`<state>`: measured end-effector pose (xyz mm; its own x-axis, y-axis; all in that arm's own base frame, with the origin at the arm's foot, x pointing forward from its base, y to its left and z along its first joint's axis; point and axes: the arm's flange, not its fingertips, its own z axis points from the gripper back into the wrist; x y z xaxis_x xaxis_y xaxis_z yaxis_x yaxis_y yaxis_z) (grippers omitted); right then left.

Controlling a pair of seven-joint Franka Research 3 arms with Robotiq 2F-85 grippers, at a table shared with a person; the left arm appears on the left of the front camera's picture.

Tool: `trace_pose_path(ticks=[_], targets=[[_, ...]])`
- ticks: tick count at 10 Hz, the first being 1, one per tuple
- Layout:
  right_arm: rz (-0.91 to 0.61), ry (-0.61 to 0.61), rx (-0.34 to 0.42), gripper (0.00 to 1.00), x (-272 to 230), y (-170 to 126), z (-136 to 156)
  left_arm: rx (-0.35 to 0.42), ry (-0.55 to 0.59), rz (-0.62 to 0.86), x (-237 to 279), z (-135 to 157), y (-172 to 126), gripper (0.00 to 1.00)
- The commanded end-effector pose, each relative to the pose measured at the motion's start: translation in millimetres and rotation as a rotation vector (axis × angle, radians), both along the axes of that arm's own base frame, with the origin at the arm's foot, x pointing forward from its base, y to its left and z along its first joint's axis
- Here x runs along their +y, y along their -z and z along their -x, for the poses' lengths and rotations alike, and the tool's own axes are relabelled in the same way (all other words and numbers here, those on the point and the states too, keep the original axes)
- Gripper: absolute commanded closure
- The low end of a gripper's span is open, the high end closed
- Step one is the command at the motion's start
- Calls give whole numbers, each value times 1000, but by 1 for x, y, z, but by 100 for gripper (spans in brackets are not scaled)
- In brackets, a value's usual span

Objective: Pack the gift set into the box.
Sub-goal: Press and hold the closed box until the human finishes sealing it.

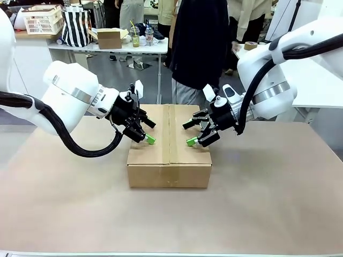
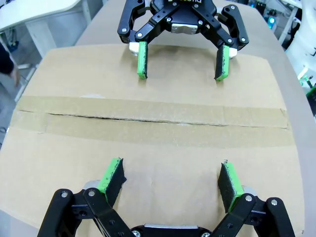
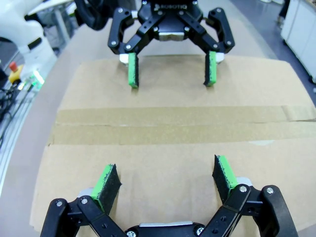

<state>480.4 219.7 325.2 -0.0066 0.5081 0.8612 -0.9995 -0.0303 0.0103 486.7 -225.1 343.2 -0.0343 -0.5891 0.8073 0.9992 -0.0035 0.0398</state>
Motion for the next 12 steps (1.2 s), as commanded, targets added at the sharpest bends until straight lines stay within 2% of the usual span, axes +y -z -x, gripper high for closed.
trace_pose_path(ticks=[1, 12], targets=[[0, -8, -11, 0, 0, 2, 0, 4, 1, 1, 1, 1, 3, 0], [0, -8, -11, 0, 0, 2, 0, 4, 1, 1, 1, 1, 3, 0]])
